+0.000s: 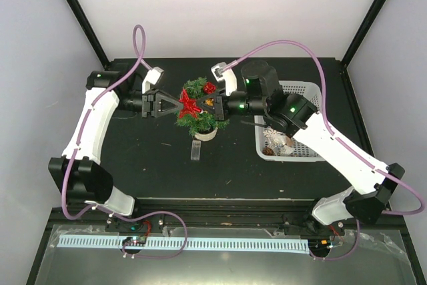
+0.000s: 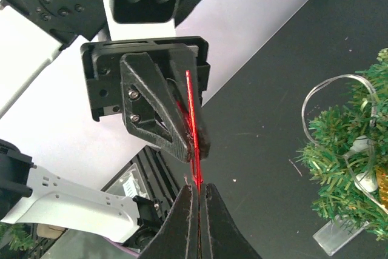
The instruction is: Decorate the small christmas tree
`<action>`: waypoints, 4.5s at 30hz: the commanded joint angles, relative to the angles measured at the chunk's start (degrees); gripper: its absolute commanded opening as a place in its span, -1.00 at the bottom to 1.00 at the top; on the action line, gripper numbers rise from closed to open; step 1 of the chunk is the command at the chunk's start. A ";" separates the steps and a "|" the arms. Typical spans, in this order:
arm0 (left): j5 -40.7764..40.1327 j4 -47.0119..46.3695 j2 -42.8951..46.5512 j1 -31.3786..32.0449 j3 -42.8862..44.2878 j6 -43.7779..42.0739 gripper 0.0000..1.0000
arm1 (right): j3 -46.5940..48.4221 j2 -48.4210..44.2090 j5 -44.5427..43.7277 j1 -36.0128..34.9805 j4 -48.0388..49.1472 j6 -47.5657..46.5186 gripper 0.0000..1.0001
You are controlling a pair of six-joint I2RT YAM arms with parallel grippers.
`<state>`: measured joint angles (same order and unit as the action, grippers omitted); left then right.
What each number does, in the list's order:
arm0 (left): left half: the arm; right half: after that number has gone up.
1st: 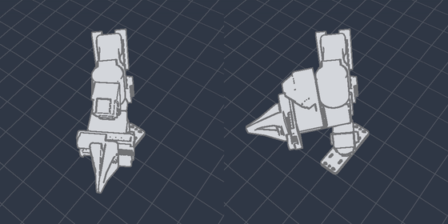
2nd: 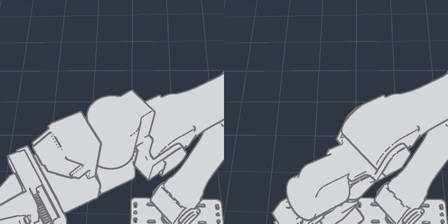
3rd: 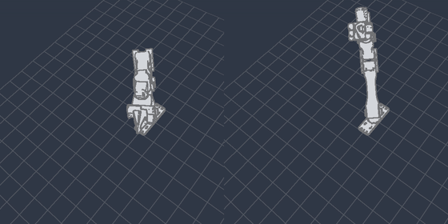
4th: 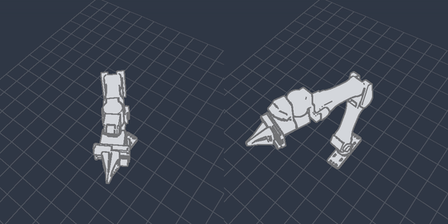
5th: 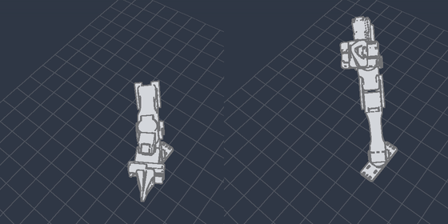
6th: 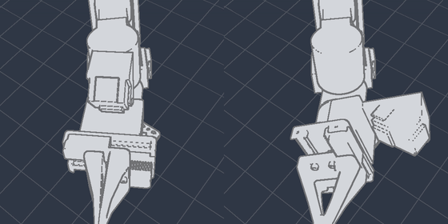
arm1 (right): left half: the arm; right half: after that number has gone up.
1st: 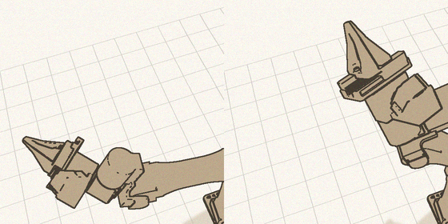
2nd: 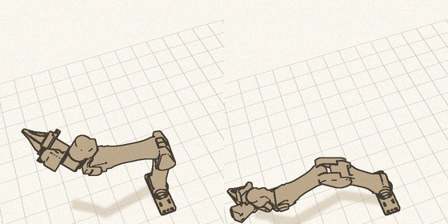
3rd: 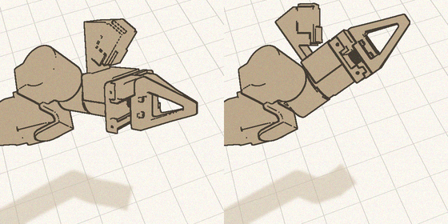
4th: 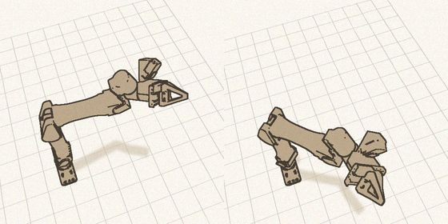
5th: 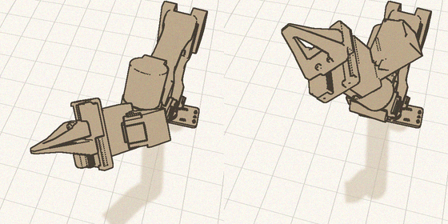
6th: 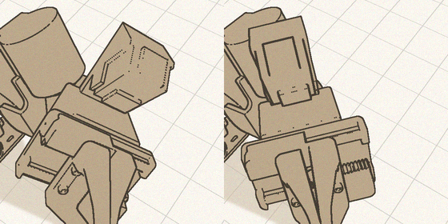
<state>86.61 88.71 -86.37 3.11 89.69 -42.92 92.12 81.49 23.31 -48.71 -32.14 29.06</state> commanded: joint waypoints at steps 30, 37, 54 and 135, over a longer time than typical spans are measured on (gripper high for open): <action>-44.76 0.24 -13.05 1.91 41.68 -0.05 -0.97 | -2.59 0.49 -14.12 4.51 -6.18 0.36 -0.14; -46.81 0.10 -15.55 3.87 40.40 -0.75 -0.97 | -2.86 1.12 -13.33 4.75 -5.98 0.72 -0.16; -51.21 -1.89 -18.64 8.07 41.28 -1.65 -0.97 | -6.34 0.44 -12.55 5.67 -5.13 1.36 -0.17; -63.30 -11.17 -15.61 17.62 30.99 -0.67 -0.97 | -9.77 0.51 -9.97 7.05 -2.92 2.05 -0.18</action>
<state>24.38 77.03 -103.13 19.92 121.80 -42.04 82.74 81.95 12.73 -42.00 -36.69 30.76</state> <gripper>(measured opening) 0.029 0.408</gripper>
